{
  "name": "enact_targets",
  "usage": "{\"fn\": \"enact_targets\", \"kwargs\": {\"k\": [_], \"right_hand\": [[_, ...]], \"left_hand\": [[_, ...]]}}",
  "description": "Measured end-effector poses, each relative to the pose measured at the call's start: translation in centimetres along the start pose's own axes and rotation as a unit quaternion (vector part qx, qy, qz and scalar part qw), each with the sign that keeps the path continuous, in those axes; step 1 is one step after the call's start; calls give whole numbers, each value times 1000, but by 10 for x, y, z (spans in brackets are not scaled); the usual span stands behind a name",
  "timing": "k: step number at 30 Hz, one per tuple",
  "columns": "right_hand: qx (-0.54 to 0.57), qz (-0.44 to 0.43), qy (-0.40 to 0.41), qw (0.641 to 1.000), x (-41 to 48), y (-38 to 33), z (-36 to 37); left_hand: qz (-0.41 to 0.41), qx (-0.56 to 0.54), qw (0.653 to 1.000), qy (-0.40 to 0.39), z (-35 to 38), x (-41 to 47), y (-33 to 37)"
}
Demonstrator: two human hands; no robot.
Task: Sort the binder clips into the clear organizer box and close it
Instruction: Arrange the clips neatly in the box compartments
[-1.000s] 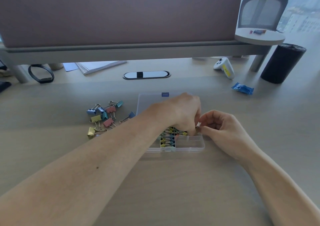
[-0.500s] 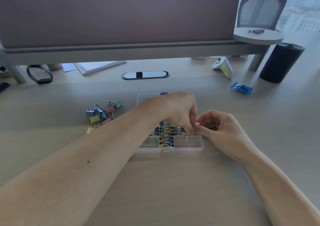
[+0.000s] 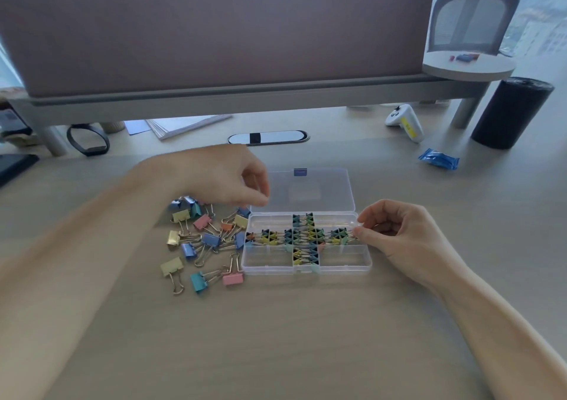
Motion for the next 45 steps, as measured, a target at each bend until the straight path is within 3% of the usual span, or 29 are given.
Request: {"fn": "enact_targets", "kwargs": {"k": [6, 13, 25, 31, 36, 40, 45], "right_hand": [[0, 6, 2, 1000, 0, 2, 0], [2, 4, 4, 1000, 0, 1, 0], [-2, 0, 0, 1000, 0, 2, -1], [-3, 5, 4, 1000, 0, 3, -1], [-7, 3, 4, 1000, 2, 4, -1], [-3, -2, 1, 1000, 1, 3, -1], [5, -5, -10, 1000, 0, 1, 0]], "left_hand": [[-66, 37, 997, 7, 4, -37, -51], [-85, 56, 993, 51, 18, -27, -51], [-126, 57, 989, 45, 31, -21, -49], [-102, 28, 993, 58, 21, -23, -41], [-34, -101, 979, 172, -6, -22, 8], [40, -185, 972, 142, 19, -3, 68], [103, -155, 976, 111, 50, 16, 108]]}}
Point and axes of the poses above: each hand's wrist, its own x-axis towards the middle knuckle, its own z-axis out of the palm, y = z × x, the point moved 10 cm from there along x, towards the middle knuckle, and after that the axes turned 1 degree about -x, right-handed, at the moved point
